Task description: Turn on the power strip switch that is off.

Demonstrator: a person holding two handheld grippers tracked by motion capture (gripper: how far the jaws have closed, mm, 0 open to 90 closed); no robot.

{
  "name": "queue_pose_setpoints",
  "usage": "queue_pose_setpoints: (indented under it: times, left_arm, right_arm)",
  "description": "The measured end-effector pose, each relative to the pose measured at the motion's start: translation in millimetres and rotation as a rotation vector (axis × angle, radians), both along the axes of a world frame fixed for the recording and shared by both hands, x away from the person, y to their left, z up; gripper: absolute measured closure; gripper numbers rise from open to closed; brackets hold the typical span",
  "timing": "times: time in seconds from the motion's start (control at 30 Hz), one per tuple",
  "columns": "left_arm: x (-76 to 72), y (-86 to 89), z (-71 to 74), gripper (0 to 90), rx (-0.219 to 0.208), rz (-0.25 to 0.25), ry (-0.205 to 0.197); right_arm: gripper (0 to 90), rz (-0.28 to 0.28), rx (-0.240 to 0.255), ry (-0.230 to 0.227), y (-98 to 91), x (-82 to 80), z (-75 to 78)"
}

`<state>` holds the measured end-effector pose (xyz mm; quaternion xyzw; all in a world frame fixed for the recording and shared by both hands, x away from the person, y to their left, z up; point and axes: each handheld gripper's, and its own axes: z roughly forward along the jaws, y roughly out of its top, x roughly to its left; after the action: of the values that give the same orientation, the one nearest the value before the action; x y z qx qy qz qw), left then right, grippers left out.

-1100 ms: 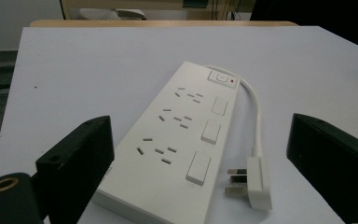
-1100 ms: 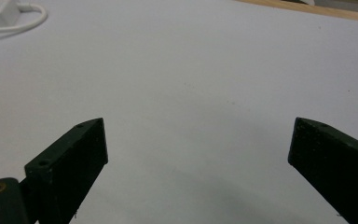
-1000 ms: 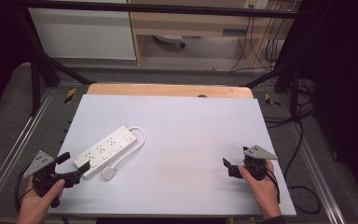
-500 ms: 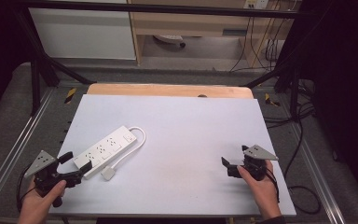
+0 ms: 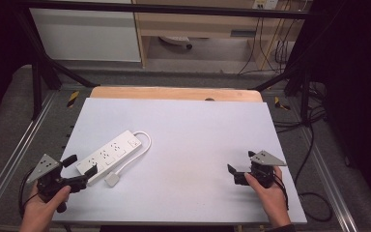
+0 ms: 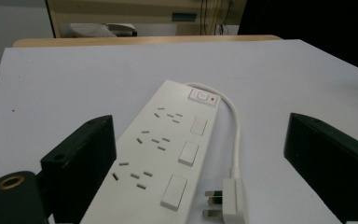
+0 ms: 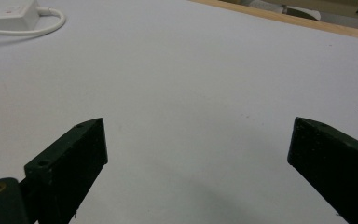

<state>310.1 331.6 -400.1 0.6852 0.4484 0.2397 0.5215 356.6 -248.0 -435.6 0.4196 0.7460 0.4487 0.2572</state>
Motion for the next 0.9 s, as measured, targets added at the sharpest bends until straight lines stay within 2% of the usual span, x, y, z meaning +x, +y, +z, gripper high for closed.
queue_pose_setpoints:
  times: [0.3, 0.57, 0.8, 0.9]
  left_arm:
    - [7.5, -8.9, 11.5, 8.9, 0.002, -0.006, -0.009]
    - [16.6, -13.9, 17.1, 9.1, 0.019, -0.010, -0.007]
    - [19.9, -17.0, 20.9, 10.5, 0.008, -0.002, -0.005]
    - [21.2, -18.2, 22.5, 10.5, 0.016, -0.007, -0.003]
  right_arm:
    - [4.1, -0.011, -0.001, 0.000, -0.6, 0.5, -0.3]
    - [3.8, -0.010, 0.002, 0.008, -0.3, 1.2, -1.5]
    - [3.6, -0.008, 0.006, 0.015, 0.6, 0.9, -1.3]
    - [3.6, -0.011, 0.005, 0.013, 0.1, 1.6, -1.4]
